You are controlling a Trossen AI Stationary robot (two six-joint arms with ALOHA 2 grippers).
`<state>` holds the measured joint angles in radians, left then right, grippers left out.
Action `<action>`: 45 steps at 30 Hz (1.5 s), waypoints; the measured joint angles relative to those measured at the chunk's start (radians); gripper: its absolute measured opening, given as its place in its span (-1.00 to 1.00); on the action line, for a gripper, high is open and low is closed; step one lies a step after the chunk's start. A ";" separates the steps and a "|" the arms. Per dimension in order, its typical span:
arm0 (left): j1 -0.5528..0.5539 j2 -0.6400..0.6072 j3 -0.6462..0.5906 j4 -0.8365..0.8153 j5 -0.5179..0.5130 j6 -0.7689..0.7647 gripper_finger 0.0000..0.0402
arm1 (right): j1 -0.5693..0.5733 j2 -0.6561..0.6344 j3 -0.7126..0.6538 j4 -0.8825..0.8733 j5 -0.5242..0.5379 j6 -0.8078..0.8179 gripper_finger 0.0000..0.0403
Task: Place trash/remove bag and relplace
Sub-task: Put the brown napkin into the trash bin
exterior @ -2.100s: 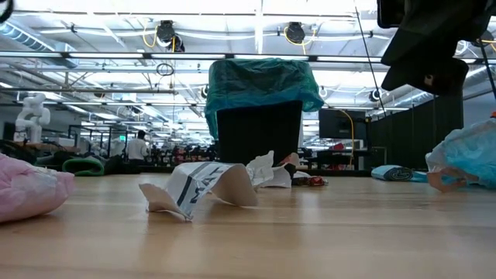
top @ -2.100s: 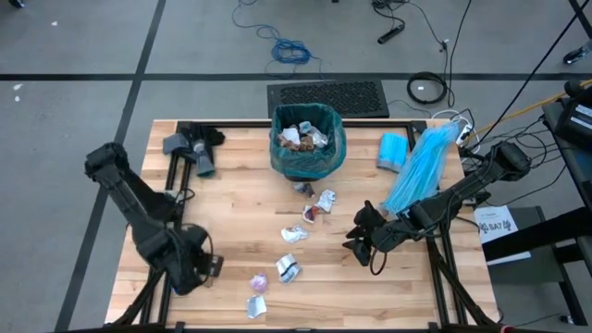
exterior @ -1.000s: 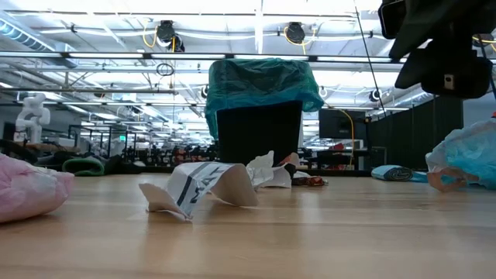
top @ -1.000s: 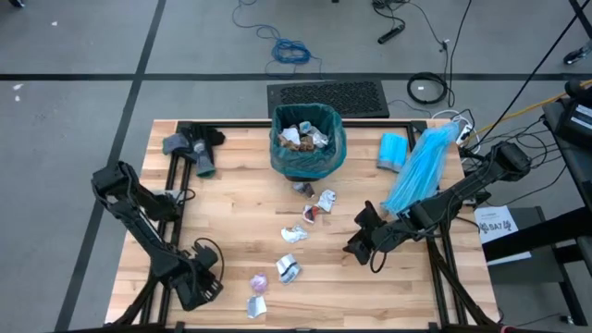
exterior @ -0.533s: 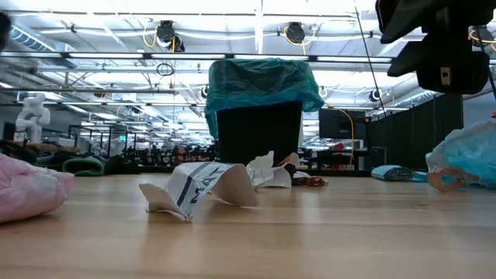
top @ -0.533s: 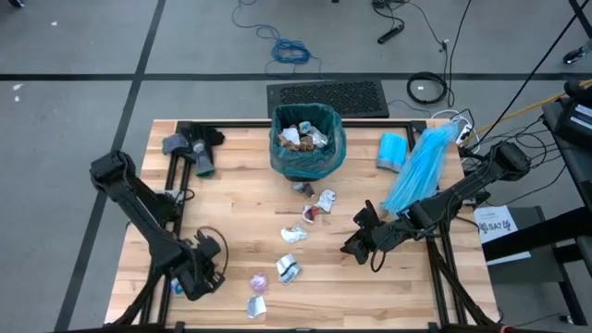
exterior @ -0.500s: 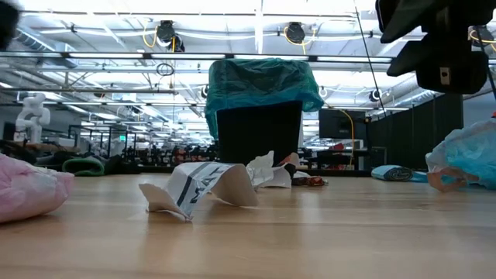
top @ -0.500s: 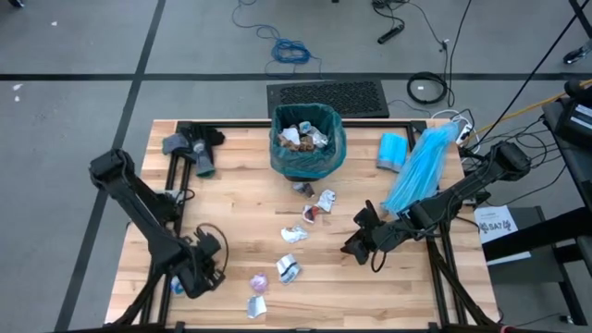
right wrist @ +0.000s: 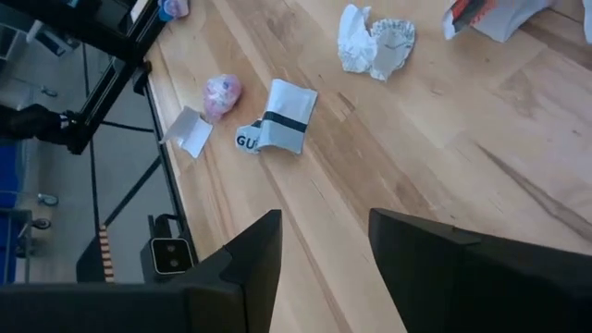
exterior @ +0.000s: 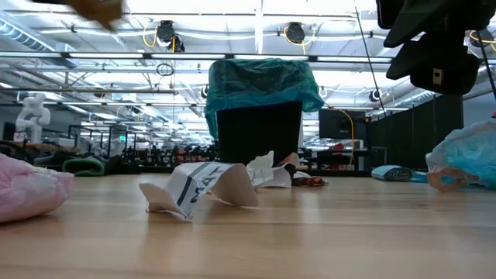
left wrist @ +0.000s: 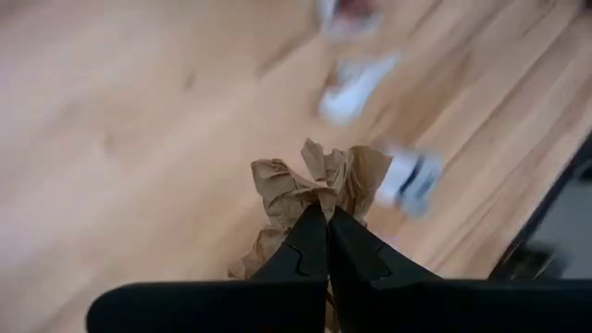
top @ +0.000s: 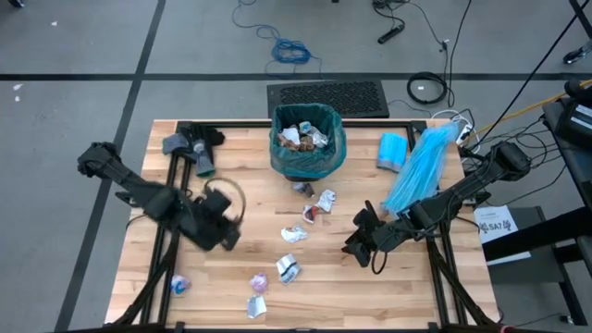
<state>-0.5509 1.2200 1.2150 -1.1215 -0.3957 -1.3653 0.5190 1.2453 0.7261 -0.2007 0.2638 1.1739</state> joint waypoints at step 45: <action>1.103 0.322 0.121 1.017 0.835 0.895 -0.23 | -0.002 0.000 -0.001 0.002 0.194 0.285 -0.23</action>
<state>0.5523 1.5419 1.3365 -0.1048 0.4392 -0.4702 0.5167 1.2453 0.7255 -0.1992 0.4581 1.4590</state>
